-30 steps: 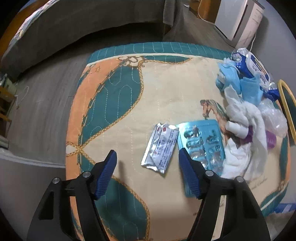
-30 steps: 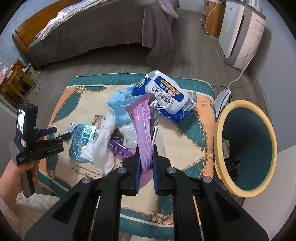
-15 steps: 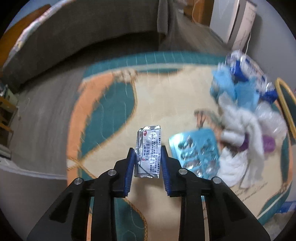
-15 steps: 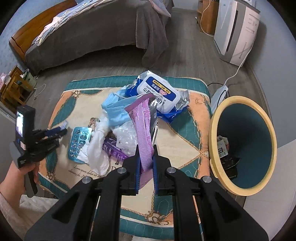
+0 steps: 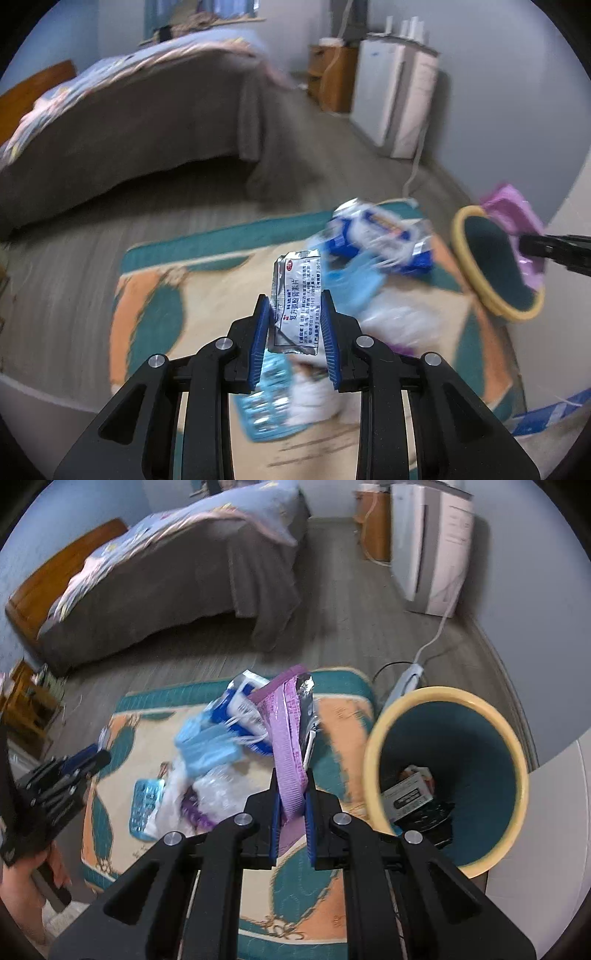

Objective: Collect trash
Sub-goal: 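Drop the silver pack into the bin with the left tool while the right tool holds the wrapper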

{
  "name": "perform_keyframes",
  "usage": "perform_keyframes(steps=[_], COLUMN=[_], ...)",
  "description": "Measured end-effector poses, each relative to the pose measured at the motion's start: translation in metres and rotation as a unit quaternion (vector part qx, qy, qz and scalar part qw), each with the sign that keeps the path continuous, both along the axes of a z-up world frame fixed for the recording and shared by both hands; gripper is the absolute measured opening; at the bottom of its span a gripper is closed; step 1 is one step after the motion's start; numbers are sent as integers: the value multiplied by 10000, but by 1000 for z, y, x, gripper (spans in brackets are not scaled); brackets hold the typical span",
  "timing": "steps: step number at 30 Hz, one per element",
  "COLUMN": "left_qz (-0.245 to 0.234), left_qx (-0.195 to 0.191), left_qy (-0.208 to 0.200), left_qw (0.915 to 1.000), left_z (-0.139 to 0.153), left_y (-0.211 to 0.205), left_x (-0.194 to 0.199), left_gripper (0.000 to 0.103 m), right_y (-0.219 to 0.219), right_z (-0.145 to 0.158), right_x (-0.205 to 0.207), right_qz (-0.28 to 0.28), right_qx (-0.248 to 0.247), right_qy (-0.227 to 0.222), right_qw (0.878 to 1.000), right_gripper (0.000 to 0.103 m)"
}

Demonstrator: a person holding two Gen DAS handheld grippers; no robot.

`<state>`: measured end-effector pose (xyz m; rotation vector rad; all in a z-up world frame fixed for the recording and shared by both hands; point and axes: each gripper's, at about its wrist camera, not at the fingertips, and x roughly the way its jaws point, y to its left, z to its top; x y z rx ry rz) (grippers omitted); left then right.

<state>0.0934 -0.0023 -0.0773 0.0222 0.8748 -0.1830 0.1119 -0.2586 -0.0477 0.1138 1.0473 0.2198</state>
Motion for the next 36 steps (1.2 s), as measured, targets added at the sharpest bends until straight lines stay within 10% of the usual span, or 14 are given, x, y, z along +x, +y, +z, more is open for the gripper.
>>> perform_keyframes(steps=[15, 36], left_qz=[-1303, -2611], left_qx=[-36, 308], left_qy=[-367, 358], left_qw=[9908, 9642], left_z=[37, -26], left_y=[-120, -272], left_x=[-22, 5], left_gripper=[29, 29], right_y=[-139, -198], right_z=[-20, -68], right_x=[14, 15], right_qz=[-1448, -2147], right_qx=[282, 272], right_qy=[155, 700], right_qw=[9889, 9738], right_gripper=[10, 10])
